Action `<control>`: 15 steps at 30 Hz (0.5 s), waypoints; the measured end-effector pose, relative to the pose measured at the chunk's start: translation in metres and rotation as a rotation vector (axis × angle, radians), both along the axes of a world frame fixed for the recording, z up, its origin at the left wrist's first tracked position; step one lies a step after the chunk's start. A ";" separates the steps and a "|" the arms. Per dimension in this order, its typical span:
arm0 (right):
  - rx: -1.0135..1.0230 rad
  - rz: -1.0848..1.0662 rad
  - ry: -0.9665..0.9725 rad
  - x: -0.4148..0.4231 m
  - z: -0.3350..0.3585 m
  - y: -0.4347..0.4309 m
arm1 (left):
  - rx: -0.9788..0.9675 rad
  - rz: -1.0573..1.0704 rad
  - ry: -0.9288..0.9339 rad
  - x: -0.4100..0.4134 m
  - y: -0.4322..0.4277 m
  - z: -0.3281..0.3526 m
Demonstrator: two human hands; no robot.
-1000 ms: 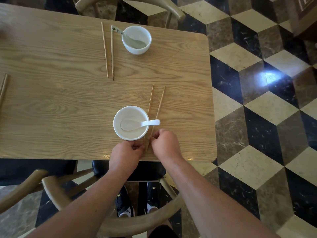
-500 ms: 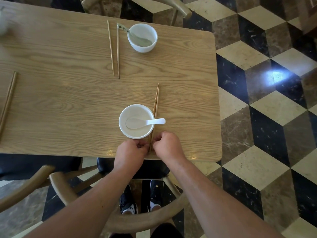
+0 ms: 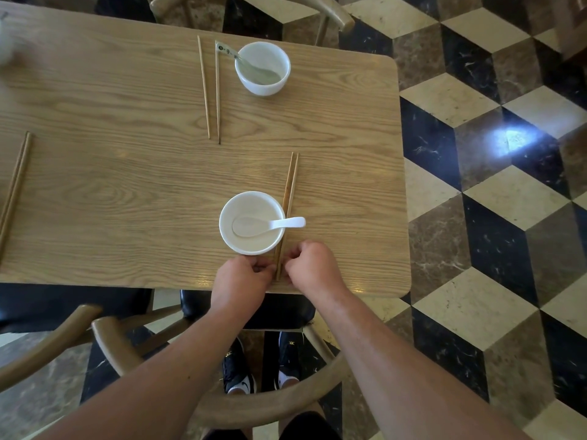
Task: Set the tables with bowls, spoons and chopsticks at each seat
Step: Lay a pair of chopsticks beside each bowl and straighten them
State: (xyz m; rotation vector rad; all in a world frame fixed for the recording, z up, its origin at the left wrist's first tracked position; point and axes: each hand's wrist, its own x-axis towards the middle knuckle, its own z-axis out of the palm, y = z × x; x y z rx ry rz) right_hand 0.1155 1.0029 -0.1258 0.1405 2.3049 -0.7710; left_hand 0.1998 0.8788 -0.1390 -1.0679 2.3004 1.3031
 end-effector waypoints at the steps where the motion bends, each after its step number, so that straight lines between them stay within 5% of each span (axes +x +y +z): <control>1: 0.000 -0.002 0.004 0.000 -0.001 0.000 | -0.003 -0.001 -0.001 0.000 0.000 0.000; 15: -0.001 0.030 0.046 0.002 -0.003 0.001 | 0.017 -0.002 -0.009 0.001 -0.002 -0.002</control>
